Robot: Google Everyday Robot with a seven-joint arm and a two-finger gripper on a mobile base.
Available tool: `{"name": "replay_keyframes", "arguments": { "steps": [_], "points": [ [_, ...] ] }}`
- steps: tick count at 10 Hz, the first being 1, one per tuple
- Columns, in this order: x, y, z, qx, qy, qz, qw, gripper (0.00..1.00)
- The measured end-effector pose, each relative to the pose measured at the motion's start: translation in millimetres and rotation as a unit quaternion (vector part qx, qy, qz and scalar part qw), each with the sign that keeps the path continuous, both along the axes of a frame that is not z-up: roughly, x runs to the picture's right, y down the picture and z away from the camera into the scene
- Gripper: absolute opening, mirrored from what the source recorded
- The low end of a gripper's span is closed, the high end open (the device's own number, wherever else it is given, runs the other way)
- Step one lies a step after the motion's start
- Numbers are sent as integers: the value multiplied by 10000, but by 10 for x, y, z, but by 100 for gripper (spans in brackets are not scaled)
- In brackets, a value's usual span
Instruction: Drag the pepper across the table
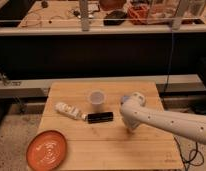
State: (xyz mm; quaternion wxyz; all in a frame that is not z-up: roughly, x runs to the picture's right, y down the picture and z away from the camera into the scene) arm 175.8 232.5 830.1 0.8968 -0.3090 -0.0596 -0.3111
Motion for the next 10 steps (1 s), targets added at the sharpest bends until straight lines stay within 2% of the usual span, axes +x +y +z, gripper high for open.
{"name": "replay_keyframes", "arguments": {
  "steps": [10],
  "points": [
    [-47,-19,1,-24,-74,-108,9999,1]
  ]
}}
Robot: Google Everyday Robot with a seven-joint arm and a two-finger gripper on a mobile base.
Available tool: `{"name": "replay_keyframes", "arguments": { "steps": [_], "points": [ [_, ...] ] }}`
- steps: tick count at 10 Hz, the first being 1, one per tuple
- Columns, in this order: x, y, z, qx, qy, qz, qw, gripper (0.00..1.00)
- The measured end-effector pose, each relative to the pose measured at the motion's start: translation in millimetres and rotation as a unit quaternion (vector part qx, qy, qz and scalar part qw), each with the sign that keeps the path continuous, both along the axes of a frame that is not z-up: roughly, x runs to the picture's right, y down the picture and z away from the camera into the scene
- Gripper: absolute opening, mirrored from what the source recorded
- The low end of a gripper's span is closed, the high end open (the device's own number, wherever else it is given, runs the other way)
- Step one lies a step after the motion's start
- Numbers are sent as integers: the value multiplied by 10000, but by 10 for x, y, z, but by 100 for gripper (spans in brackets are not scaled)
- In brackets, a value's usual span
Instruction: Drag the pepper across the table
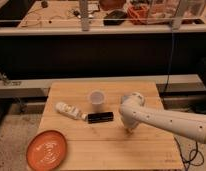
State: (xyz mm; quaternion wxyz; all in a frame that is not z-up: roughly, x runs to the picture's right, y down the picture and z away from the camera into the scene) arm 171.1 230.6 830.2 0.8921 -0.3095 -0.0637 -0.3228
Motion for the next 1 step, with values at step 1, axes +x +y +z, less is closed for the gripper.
{"name": "replay_keyframes", "arguments": {
  "steps": [1],
  "points": [
    [-53,12,34,-14,-81,-143,9999,1]
  ]
}}
